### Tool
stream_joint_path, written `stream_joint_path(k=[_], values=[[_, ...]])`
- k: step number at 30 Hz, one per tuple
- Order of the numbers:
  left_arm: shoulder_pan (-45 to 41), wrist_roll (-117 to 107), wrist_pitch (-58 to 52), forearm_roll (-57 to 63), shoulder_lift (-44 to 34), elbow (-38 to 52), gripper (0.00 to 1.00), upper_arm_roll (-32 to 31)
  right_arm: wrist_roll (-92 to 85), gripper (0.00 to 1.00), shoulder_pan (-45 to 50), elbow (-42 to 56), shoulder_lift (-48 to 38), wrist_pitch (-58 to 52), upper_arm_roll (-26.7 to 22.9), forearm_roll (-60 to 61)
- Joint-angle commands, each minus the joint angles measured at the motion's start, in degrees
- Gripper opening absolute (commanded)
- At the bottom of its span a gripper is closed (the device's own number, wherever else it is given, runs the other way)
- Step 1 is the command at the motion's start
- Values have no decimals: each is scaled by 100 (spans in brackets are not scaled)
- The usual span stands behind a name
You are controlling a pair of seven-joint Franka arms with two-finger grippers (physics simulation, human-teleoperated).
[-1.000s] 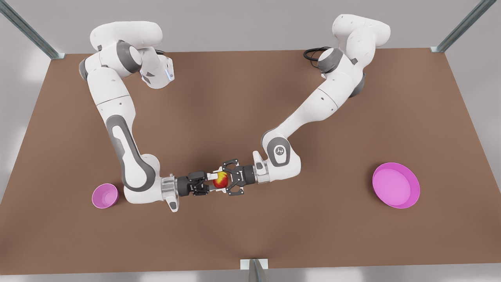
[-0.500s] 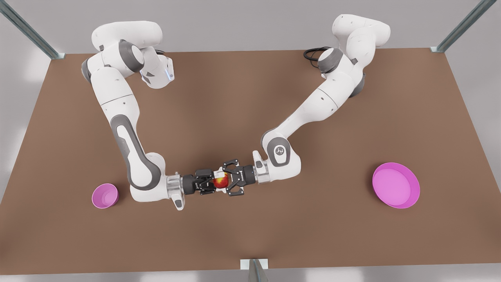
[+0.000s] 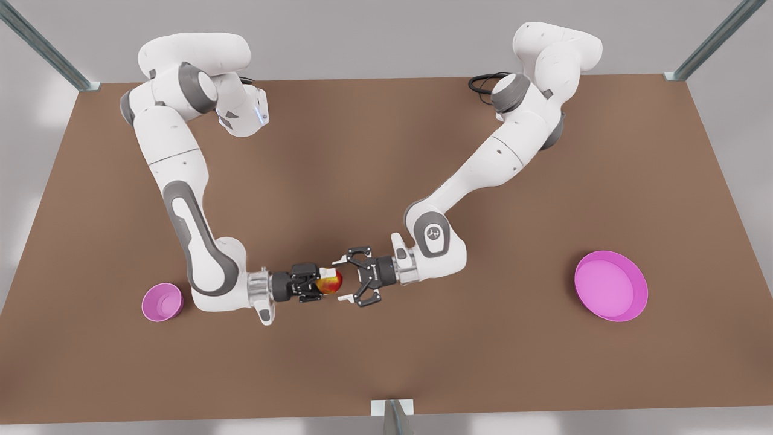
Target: Use the left arm to pick up the apple from the plate, transfer it to the gripper of the right arm, and then use the right arm to place it into the bowl
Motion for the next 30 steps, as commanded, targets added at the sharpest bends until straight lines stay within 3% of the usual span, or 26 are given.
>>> stream_joint_path(k=[1, 5, 7, 8, 10, 12, 13, 16, 18, 23, 25, 30], values=[[22, 122, 5, -8, -27, 5, 100, -6, -243, 70, -94, -23, -13, -203, -4, -139], [496, -1739, -21, 413, -405, -258, 100, 90, -163, 70, -472, -14, -56, -519, 4, -956], [1199, -5350, -65, 3074, -1679, -1744, 100, 468, -137, 70, -630, 3, -118, -686, 31, -1545], [1674, -6643, -530, 4480, -1960, -2017, 100, 486, -49, 70, -701, 3, -153, -792, 22, -1756], [2482, -9420, -2698, 7670, -2558, -1956, 100, 609, 56, 70, -938, 12, -223, -1116, 31, -2265], [2878, -10099, -4218, 9200, -3120, -1938, 100, 767, 152, 70, -1201, 21, -250, -1389, 31, -2652], [3010, -10721, -4933, 9405, -3445, -1885, 100, 1004, 197, 69, -1281, 38, -285, -1469, 57, -2819], [3064, -11971, -5400, 9317, -4500, -1876, 100, 1592, 320, 69, -1456, 73, -373, -1565, 66, -3259], [2064, -12094, -5348, 8370, -5501, -2621, 100, 3233, 311, 69, -1553, 74, -382, -1574, 66, -3566], [1727, -12631, -5444, 8297, -6549, -3511, 100, 3588, 320, 69, -1992, 214, -417, -1776, 66, -4340], [1648, -12631, -5444, 8289, -6400, -3511, 100, 3755, 399, 69, -2072, 495, -443, -1873, 5, -4894], [1648, -12684, -5470, 8341, -5415, -2545, 100, 3755, 434, 69, -2081, 1550, -373, -1741, -39, -6256]])
